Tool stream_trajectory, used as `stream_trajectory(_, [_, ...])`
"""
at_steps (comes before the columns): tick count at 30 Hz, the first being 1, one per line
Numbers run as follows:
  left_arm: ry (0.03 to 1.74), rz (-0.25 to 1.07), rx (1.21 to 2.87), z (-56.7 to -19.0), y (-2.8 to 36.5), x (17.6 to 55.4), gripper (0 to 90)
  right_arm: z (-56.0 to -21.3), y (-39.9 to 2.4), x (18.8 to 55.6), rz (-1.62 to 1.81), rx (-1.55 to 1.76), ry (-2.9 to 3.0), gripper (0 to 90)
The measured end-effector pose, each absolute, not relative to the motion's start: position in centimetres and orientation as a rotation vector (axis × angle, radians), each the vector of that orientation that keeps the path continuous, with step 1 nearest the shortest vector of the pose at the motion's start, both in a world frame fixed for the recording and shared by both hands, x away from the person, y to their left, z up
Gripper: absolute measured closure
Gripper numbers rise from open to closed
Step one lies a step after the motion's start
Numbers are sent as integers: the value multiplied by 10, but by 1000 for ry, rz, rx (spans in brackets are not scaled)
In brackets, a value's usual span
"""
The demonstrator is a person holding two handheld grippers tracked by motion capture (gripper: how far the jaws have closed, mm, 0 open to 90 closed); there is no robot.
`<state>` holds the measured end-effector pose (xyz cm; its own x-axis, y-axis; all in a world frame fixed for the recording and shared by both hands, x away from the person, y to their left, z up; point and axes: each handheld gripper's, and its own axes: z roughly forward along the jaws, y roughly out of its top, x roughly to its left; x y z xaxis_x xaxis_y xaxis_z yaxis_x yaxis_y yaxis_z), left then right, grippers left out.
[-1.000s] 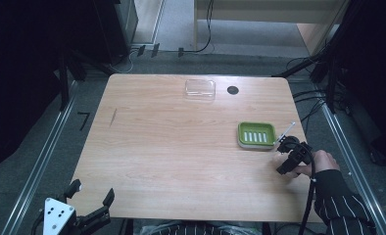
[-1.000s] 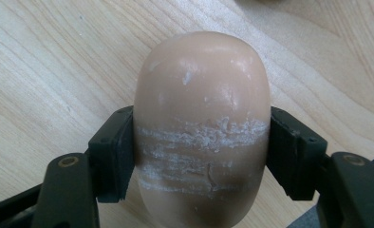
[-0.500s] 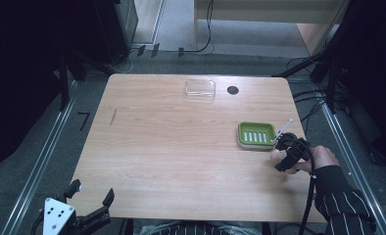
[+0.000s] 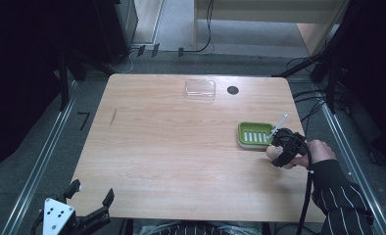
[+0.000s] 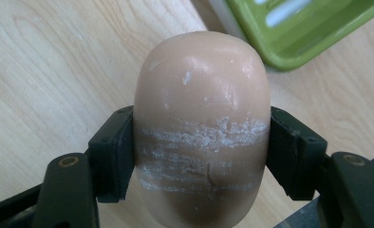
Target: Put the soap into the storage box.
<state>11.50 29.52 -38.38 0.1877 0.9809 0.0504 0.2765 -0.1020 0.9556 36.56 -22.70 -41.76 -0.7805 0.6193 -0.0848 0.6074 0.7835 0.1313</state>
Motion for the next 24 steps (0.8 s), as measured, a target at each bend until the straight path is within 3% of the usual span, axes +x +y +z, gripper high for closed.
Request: stream_trajectory(24, [1242,980,1556,-384,295,115,72,-411,-208,382,150,835,2875,338])
